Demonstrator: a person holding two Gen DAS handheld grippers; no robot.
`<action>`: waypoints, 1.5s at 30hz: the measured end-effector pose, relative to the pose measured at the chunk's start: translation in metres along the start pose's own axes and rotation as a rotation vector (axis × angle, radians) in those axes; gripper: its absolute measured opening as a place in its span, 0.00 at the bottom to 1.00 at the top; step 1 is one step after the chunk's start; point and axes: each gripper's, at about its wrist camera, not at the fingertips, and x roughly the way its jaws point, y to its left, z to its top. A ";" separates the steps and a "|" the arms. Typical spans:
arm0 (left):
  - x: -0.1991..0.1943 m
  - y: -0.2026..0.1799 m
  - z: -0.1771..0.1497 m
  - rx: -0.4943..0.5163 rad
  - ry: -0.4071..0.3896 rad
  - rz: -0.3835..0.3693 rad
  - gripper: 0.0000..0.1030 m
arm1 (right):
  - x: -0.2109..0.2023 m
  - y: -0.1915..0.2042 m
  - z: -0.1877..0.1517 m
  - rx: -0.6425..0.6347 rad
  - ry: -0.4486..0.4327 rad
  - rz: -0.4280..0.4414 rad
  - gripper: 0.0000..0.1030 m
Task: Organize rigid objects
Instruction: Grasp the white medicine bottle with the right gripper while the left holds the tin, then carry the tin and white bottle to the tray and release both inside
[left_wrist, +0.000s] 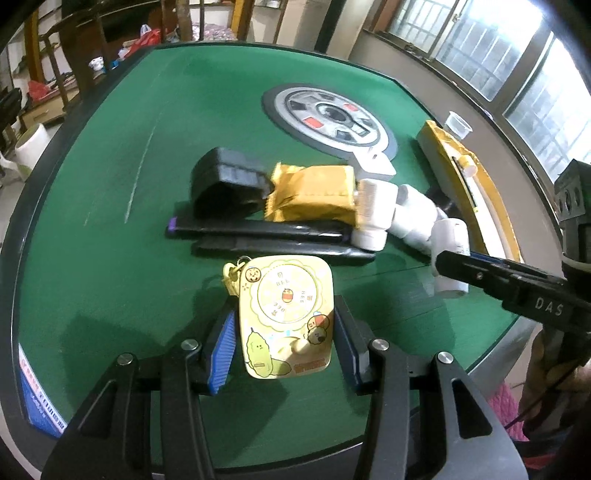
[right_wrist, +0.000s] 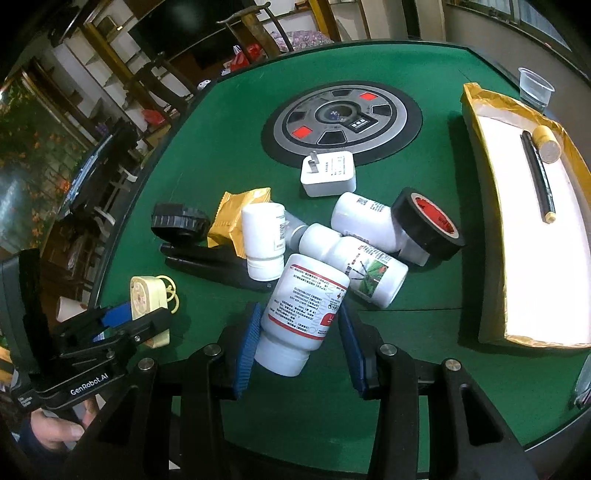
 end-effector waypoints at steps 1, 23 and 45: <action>0.000 -0.004 0.002 0.007 -0.001 -0.004 0.45 | -0.002 -0.002 0.000 0.000 -0.004 0.003 0.37; -0.004 -0.108 0.037 0.140 -0.037 -0.086 0.45 | -0.067 -0.078 0.001 0.077 -0.123 -0.005 0.37; 0.002 -0.222 0.076 0.245 -0.065 -0.171 0.45 | -0.104 -0.159 0.008 0.136 -0.177 -0.007 0.37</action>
